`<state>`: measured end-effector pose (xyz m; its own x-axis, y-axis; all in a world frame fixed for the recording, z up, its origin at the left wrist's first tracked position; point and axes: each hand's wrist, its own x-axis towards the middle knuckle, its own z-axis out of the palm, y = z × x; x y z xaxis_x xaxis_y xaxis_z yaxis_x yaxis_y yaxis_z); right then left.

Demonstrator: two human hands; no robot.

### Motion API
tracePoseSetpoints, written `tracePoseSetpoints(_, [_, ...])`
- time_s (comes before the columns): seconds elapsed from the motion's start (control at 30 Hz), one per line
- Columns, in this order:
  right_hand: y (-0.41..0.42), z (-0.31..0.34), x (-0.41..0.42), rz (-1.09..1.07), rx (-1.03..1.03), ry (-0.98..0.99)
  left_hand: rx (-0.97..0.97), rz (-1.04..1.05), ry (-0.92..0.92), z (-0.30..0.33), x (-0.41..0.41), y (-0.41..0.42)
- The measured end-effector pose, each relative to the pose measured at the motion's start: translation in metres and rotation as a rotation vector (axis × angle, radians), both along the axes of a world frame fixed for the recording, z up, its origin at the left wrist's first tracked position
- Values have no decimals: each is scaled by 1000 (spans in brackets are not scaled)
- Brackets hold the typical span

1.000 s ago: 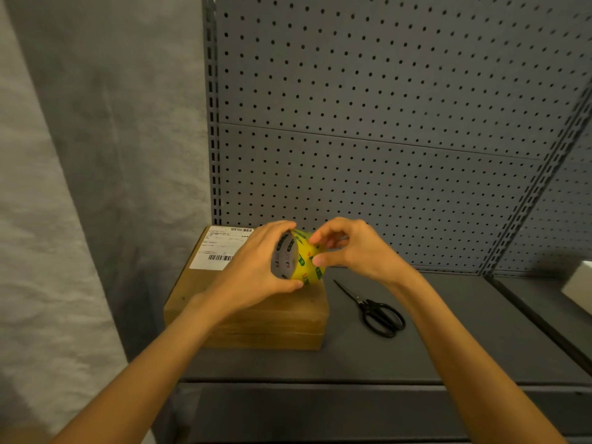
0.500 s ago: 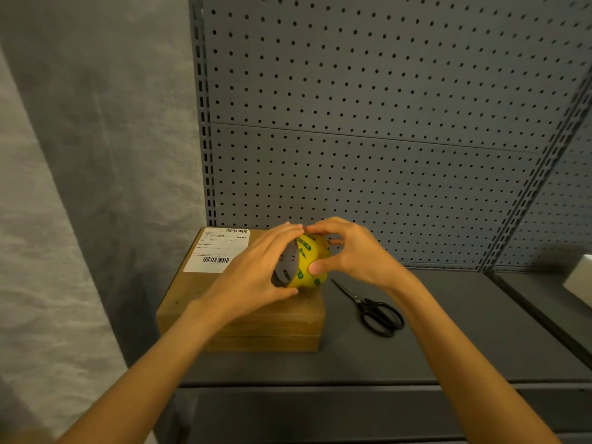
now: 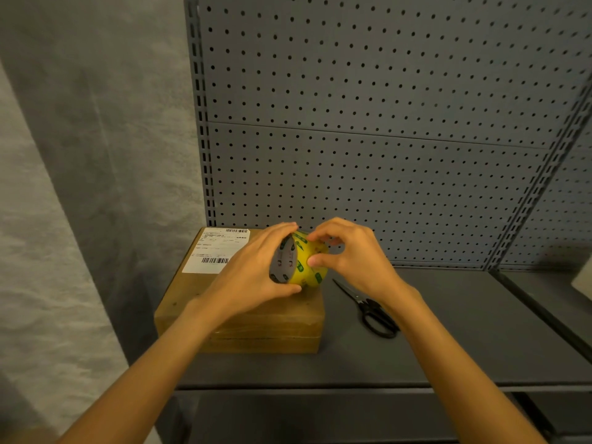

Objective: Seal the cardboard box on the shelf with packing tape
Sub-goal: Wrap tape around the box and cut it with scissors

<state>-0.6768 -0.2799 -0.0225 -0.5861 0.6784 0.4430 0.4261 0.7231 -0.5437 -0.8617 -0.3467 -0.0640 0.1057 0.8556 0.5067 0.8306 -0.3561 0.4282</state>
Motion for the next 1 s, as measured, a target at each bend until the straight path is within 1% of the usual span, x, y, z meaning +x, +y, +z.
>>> tracePoseSetpoints(0.27, [-1,-5,1,-7,22,66,2,53,-55,-1,5,2])
tracePoseSetpoints(0.4, [-1,-12,2,0,36,91,51,88,-72,-5,11,2])
tracePoseSetpoints(0.47, [1,-17,5,-15,2,163,60,97,-77,-7,13,0])
tracePoseSetpoints(0.53, [3,-20,7,-54,-80,251,48,107,-88,-9,13,-4])
tracePoseSetpoints(0.6, [5,-22,7,-71,-140,292,35,115,-96,-11,9,-7])
tracePoseSetpoints(0.77, [4,-13,0,53,-181,195,66,84,-94,-14,6,-13])
tracePoseSetpoints(0.93, [4,0,-12,122,-136,-8,76,43,-110,-13,6,-16])
tracePoseSetpoints(1.0, [3,2,-16,134,-131,-46,75,32,-117,-12,7,-17])
